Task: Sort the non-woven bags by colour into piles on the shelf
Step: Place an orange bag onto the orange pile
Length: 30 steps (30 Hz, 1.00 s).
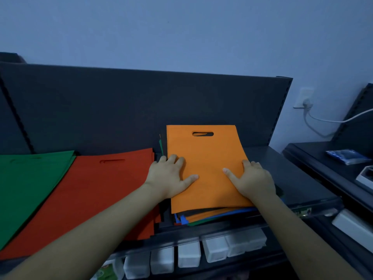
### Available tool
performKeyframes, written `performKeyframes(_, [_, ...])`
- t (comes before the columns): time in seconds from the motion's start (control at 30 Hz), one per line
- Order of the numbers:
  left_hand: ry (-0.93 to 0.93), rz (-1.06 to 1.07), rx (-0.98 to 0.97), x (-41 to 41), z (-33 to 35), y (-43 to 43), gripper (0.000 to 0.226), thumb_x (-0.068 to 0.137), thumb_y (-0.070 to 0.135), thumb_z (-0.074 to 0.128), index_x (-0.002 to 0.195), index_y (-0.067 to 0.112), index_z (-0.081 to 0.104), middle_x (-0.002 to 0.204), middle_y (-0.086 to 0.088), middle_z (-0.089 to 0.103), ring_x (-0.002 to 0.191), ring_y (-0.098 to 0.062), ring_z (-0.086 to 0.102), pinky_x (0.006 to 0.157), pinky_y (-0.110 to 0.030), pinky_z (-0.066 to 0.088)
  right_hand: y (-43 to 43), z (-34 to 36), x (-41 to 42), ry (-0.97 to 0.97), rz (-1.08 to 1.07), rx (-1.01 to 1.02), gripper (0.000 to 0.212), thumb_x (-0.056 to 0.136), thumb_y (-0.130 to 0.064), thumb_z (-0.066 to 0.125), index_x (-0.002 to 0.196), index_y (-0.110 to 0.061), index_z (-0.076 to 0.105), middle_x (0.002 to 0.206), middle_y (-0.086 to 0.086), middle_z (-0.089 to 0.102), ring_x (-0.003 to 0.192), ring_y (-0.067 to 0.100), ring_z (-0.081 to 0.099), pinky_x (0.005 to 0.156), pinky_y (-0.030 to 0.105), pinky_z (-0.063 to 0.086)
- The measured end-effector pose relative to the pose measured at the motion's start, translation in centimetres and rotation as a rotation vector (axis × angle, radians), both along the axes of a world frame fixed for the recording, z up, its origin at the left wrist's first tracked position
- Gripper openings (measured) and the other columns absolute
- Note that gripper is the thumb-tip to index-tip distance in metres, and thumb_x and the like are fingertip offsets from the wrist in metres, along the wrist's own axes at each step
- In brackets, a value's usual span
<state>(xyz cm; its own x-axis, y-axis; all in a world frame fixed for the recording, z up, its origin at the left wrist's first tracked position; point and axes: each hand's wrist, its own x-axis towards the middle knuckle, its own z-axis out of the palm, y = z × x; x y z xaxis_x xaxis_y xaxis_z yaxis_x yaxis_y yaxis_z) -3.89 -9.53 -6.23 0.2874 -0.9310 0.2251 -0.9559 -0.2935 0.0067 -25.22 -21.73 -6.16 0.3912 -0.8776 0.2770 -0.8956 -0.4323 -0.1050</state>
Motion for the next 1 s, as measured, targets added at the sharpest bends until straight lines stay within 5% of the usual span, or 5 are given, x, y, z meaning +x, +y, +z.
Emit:
performKeyframes(0.17, [0.108, -0.018, -0.004, 0.0, 0.8, 0.2, 0.08, 0.084, 0.077, 0.033, 0.145, 0.025, 0.036, 0.149, 0.001, 0.036, 0.127, -0.028, 0.04, 0.102, -0.04, 0.039, 0.3, 1.3, 0.4, 0.048, -0.013, 0.034, 0.074, 0.087, -0.072, 0.036, 0.122, -0.01, 0.054, 0.123, 0.013, 0.055, 0.116, 0.03, 0.047, 0.097, 0.039, 0.036])
performKeyframes(0.4, [0.83, 0.013, -0.336, 0.0, 0.8, 0.7, 0.083, 0.075, 0.046, 0.077, 0.143, 0.02, 0.037, 0.147, 0.005, 0.03, 0.133, -0.018, 0.034, 0.1, -0.029, 0.036, -0.1, 4.8, 0.9, -0.232, -0.04, 0.459, 0.073, 0.061, -0.061, 0.08, 0.115, -0.02, 0.054, 0.131, 0.006, 0.05, 0.124, 0.03, 0.045, 0.104, 0.047, 0.039])
performKeyframes(0.63, [1.083, 0.084, -0.532, 1.6, 1.1, 1.5, 0.069, 0.076, 0.027, 0.081, 0.135, 0.019, 0.047, 0.145, 0.001, 0.034, 0.133, -0.021, 0.037, 0.106, -0.039, 0.038, 1.7, 4.4, 1.4, -0.309, 0.028, 0.439, 0.042, 0.073, -0.048, 0.076, 0.083, -0.012, 0.058, 0.099, 0.009, 0.069, 0.085, 0.022, 0.063, 0.083, 0.041, 0.052])
performKeyframes(0.8, [1.092, 0.021, -0.679, 2.1, 0.9, 2.0, 0.058, 0.073, 0.017, 0.083, 0.121, 0.026, 0.053, 0.139, 0.003, 0.042, 0.127, -0.018, 0.047, 0.102, -0.042, 0.045, 3.0, 4.7, 1.6, -0.309, 0.053, 0.445, 0.041, 0.076, -0.05, 0.074, 0.081, -0.013, 0.057, 0.097, 0.004, 0.066, 0.086, 0.02, 0.061, 0.072, 0.034, 0.049])
performKeyframes(1.0, [1.292, 0.063, -0.838, 2.2, 2.0, 3.2, 0.055, 0.078, 0.004, 0.076, 0.123, 0.017, 0.049, 0.111, 0.004, 0.061, 0.093, -0.012, 0.064, 0.075, -0.031, 0.053, 3.7, 4.5, 1.6, -0.409, 0.111, 0.511, 0.046, 0.077, -0.047, 0.075, 0.099, -0.008, 0.063, 0.104, 0.003, 0.065, 0.097, 0.019, 0.06, 0.081, 0.033, 0.049])
